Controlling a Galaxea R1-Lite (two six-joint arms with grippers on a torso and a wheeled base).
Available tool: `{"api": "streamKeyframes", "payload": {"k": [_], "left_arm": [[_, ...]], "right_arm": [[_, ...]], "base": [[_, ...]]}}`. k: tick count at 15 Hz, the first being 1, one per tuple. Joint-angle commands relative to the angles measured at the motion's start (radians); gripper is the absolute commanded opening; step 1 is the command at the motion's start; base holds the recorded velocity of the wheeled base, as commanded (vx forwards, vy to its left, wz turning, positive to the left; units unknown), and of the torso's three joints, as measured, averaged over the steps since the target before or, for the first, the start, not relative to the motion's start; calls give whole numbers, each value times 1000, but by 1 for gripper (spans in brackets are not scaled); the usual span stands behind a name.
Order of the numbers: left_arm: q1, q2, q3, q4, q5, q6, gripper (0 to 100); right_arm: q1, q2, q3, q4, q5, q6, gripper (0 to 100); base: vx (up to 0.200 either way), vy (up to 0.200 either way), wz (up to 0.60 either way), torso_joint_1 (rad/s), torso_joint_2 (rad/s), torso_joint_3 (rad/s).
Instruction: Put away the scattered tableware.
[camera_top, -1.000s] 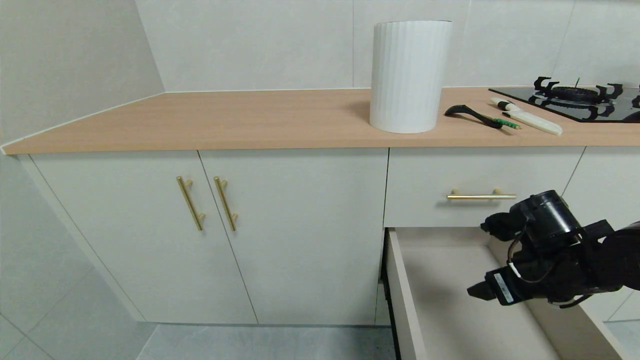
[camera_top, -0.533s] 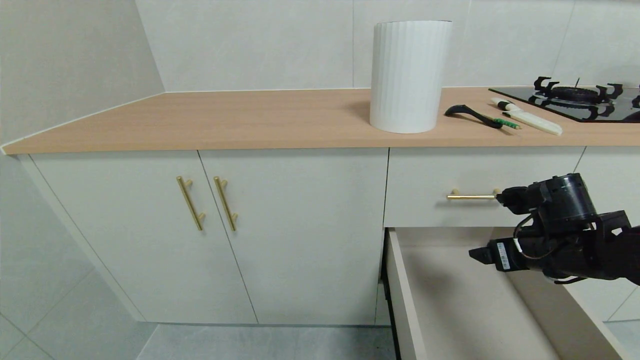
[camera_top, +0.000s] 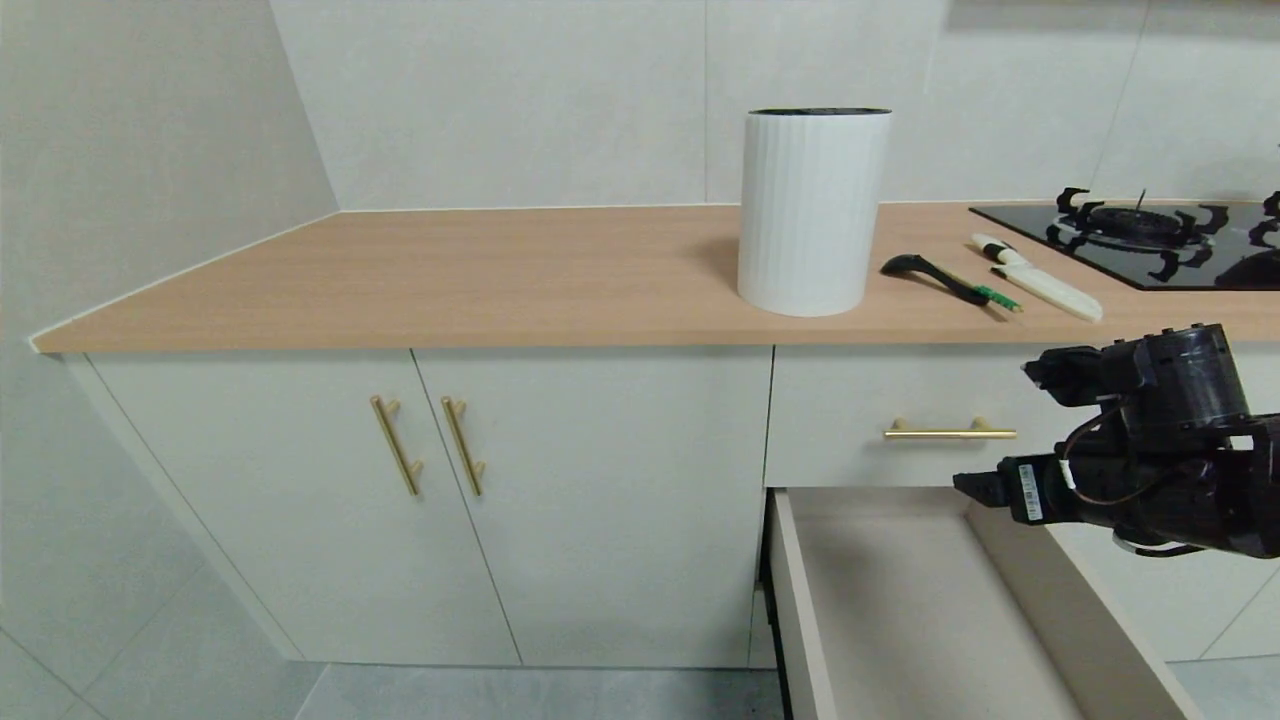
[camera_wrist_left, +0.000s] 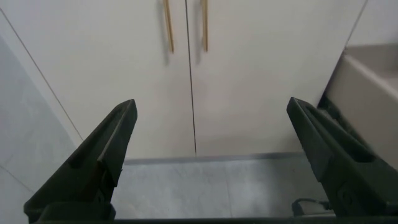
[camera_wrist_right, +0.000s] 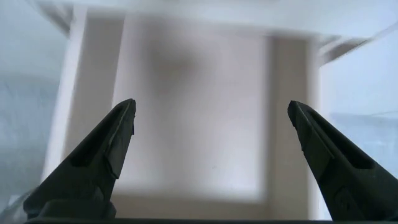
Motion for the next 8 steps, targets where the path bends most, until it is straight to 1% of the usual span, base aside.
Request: {"api": "streamKeyframes", "payload": {"k": [1, 8], "left_arm": [[0, 0, 0, 0, 0, 0, 100], [0, 0, 0, 0, 0, 0, 100]], "right_arm": [[0, -18, 0, 1, -1, 0, 100], [-1, -24, 0, 1, -7, 0, 100]], "base": [[0, 0, 0, 163, -505, -295], [0, 0, 0, 187, -466, -280]]}}
